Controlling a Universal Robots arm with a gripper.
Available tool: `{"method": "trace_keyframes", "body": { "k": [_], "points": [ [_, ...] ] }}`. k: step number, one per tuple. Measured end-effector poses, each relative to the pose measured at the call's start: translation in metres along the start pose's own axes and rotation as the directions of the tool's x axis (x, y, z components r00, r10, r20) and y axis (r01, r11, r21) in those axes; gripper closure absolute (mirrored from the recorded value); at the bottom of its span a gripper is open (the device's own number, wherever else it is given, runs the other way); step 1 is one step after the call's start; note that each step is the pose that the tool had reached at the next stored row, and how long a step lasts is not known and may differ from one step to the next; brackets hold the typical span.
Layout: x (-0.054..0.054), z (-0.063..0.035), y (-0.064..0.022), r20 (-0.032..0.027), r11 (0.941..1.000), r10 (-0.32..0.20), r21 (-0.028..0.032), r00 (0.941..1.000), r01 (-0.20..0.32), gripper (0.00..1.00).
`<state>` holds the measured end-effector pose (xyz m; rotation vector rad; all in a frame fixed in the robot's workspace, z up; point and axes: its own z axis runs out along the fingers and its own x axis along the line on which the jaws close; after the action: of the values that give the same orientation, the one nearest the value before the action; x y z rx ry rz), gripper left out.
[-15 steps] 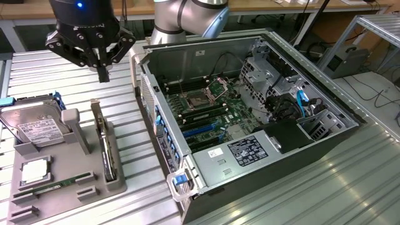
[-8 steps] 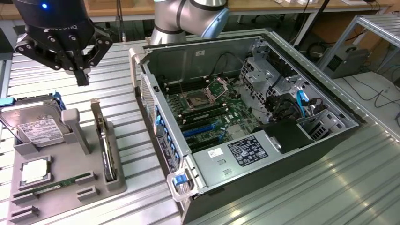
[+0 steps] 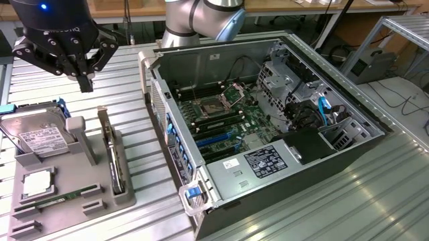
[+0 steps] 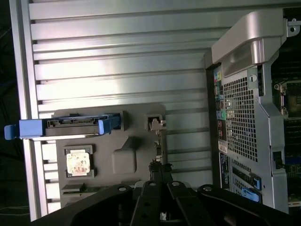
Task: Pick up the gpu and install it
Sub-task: 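Reach for the gpu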
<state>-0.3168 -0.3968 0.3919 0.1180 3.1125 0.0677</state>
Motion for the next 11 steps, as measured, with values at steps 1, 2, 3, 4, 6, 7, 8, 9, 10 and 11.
{"method": "trace_keyframes", "body": {
  "k": [1,2,3,4,6,7,8,9,10,11],
  "points": [
    [0.000,0.0000,-0.0008,0.0000,1.0000,0.000,0.0000,1.0000,0.000,0.89],
    [0.000,-0.0001,-0.0027,0.0000,1.0000,0.000,0.0000,1.0000,0.000,0.89],
    [0.000,-0.0002,-0.0054,0.0000,1.0000,0.000,0.0000,1.0000,0.000,0.89],
    [-0.001,-0.0004,-0.0094,-0.0001,1.0000,0.000,0.0001,1.0000,0.000,0.89],
    [-0.001,-0.0006,-0.0154,0.0000,1.0000,0.000,0.0000,1.0000,0.000,0.89],
    [-0.001,-0.0008,-0.0180,0.0000,1.0000,0.000,0.0000,1.0000,0.000,0.89],
    [-0.002,-0.0009,-0.0208,0.0000,1.0000,0.000,0.0000,1.0000,0.000,0.89],
    [-0.002,-0.0010,-0.0235,-0.0001,1.0000,0.000,0.0001,1.0000,0.000,0.89],
    [-0.002,-0.0011,-0.0264,-0.0001,1.0000,0.000,0.0000,1.0000,0.000,0.89],
    [-0.002,-0.0013,-0.0290,0.0000,1.0000,0.000,0.0000,1.0000,0.000,0.89]
  ]
}}
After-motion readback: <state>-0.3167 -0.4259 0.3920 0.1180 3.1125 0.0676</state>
